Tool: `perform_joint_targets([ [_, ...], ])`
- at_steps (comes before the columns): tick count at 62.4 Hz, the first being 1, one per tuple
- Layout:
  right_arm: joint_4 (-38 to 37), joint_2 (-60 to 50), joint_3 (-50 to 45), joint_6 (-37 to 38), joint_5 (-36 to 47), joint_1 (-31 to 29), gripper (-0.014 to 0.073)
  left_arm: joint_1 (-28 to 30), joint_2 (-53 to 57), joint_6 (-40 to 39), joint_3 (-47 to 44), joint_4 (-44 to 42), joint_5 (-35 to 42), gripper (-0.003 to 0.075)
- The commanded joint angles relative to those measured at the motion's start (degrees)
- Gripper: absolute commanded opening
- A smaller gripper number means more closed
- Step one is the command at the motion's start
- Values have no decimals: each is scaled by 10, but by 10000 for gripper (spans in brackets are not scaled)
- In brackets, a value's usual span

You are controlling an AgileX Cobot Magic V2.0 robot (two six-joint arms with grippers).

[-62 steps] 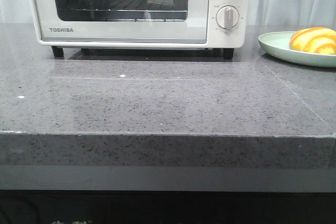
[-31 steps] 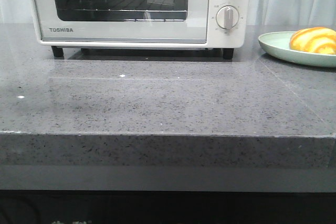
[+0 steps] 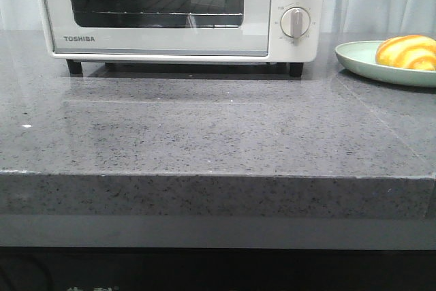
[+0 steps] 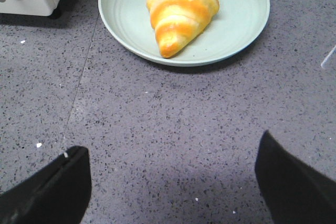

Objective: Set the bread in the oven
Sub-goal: 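Hook the left gripper on the oven door top and pull it down open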

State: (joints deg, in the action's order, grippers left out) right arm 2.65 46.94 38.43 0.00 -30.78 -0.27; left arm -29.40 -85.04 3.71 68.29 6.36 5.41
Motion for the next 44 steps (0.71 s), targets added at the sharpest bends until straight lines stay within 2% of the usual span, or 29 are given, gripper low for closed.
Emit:
perform_joint_targets([
  [1, -5, -1, 21, 0, 36, 0, 643, -4, 0, 0, 34, -1, 46, -18],
  [10, -5, -1, 21, 0, 36, 0, 643, -4, -9, 0, 36, -1, 27, -18],
  [44, -5, -1, 21, 0, 36, 0, 643, -30, 9, 0, 36, -1, -220, -18],
])
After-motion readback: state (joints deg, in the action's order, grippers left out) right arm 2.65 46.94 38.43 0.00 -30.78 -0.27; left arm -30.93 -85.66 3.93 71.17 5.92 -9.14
